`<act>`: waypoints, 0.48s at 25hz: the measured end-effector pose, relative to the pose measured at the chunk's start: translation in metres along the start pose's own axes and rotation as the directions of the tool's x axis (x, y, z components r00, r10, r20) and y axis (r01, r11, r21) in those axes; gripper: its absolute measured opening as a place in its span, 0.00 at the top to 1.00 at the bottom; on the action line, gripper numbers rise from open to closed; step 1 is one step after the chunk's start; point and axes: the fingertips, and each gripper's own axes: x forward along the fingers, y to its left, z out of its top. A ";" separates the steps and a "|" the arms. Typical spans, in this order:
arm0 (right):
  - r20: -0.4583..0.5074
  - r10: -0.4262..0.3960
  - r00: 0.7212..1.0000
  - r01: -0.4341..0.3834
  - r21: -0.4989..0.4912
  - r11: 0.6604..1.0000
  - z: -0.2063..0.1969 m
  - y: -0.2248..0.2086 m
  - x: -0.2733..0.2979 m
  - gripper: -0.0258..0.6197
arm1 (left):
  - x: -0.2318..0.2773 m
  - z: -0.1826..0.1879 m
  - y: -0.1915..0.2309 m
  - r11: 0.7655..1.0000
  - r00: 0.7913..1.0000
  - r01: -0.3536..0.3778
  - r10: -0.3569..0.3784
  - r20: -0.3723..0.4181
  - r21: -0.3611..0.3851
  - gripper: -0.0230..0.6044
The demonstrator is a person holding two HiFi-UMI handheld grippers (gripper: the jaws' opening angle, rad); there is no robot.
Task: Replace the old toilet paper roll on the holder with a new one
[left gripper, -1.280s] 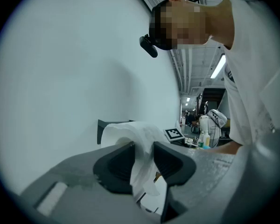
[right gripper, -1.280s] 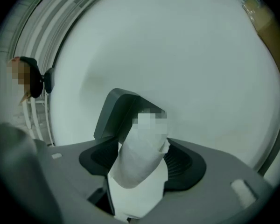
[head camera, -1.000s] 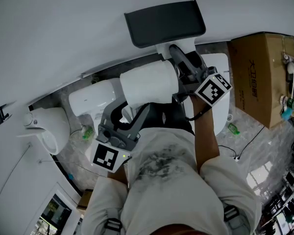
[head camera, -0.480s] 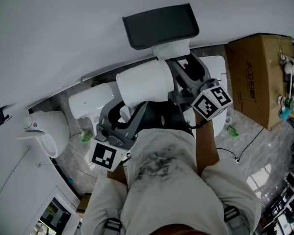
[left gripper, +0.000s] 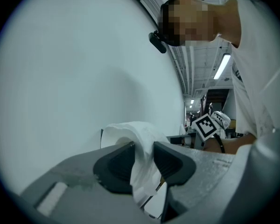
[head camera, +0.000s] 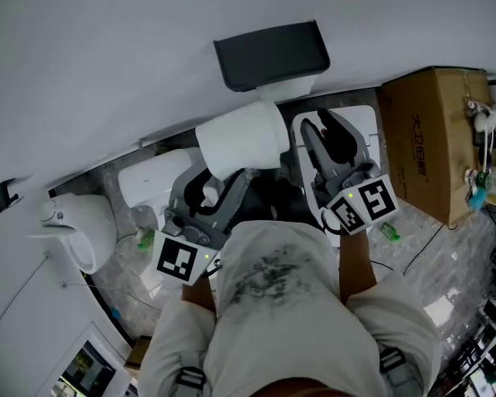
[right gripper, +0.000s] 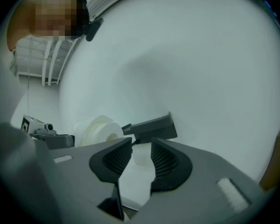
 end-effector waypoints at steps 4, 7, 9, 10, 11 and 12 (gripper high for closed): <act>0.049 0.009 0.999 -0.004 -0.091 0.996 0.028 0.018 -0.005 0.93 | -0.002 0.008 0.004 1.000 1.000 -0.008 0.008 0.015 0.003 0.74; 0.060 0.046 0.997 -0.037 -0.146 0.989 0.041 0.035 -0.009 0.96 | -0.002 0.014 0.005 1.000 1.000 -0.014 0.014 0.027 0.004 0.74; 0.056 0.065 0.996 -0.054 -0.179 0.982 0.046 0.044 -0.010 0.96 | -0.002 0.018 0.005 1.000 0.999 -0.021 0.021 0.035 0.004 0.74; 0.053 0.071 0.996 -0.059 -0.193 0.979 0.047 0.047 -0.010 0.96 | -0.003 0.019 0.006 1.000 0.999 -0.024 0.023 0.038 0.005 0.74; 0.049 0.076 0.996 -0.065 -0.209 0.976 0.048 0.051 -0.010 0.96 | -0.003 0.021 0.007 1.000 0.999 -0.026 0.026 0.039 0.005 0.74; 0.045 0.083 0.996 -0.070 -0.225 0.972 0.048 0.054 -0.010 0.96 | -0.003 0.022 0.008 1.000 0.999 -0.029 0.029 0.041 0.004 0.74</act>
